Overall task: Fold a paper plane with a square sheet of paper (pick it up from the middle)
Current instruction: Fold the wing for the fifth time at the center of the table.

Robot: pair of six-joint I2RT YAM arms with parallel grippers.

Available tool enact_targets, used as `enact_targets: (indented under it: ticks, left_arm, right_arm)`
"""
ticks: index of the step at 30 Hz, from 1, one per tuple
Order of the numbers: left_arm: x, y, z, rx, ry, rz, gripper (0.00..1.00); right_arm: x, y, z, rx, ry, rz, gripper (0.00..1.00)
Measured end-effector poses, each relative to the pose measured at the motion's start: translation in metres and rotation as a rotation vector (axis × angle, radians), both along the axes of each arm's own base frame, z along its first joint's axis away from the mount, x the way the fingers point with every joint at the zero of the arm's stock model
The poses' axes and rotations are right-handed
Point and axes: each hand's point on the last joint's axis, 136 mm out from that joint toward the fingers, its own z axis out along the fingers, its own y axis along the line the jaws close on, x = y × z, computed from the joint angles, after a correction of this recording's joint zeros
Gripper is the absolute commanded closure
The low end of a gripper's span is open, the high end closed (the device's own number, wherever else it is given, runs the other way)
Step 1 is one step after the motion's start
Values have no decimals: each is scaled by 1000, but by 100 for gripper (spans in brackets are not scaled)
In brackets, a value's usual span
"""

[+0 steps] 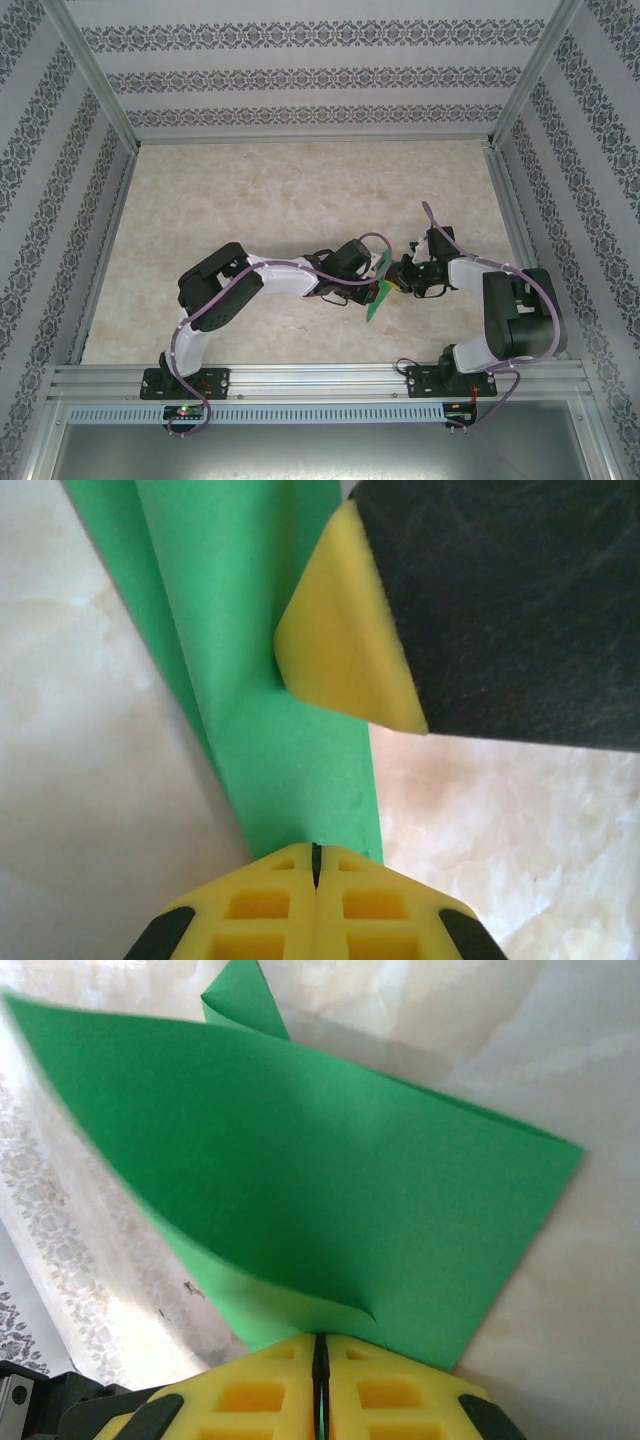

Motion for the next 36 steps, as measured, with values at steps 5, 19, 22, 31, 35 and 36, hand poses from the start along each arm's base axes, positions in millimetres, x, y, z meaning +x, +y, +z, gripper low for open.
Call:
enact_targets:
  ticks: [5, 19, 22, 31, 35, 36]
  left_arm:
    - [-1, -1, -1, -2, 3, -11, 100]
    - [1, -2, -4, 9, -73, -65, 100]
    - [2, -2, -4, 9, -88, -76, 100]
    - [2, -1, -4, 7, -116, -97, 100]
    - [2, 1, -4, 10, -132, -102, 100]
    - [2, 2, -4, 11, -137, -103, 100]
  right_arm:
    - [2, 1, 7, 10, -13, -12, 89]
    - [10, 22, 25, 104, -37, -17, 88]
    - [11, 23, 17, 107, -11, -20, 89]
    - [19, 16, 1, 36, 20, -19, 88]
    - [21, 14, -4, 8, 36, -7, 88]
    - [21, 14, -5, 6, 40, -4, 88]
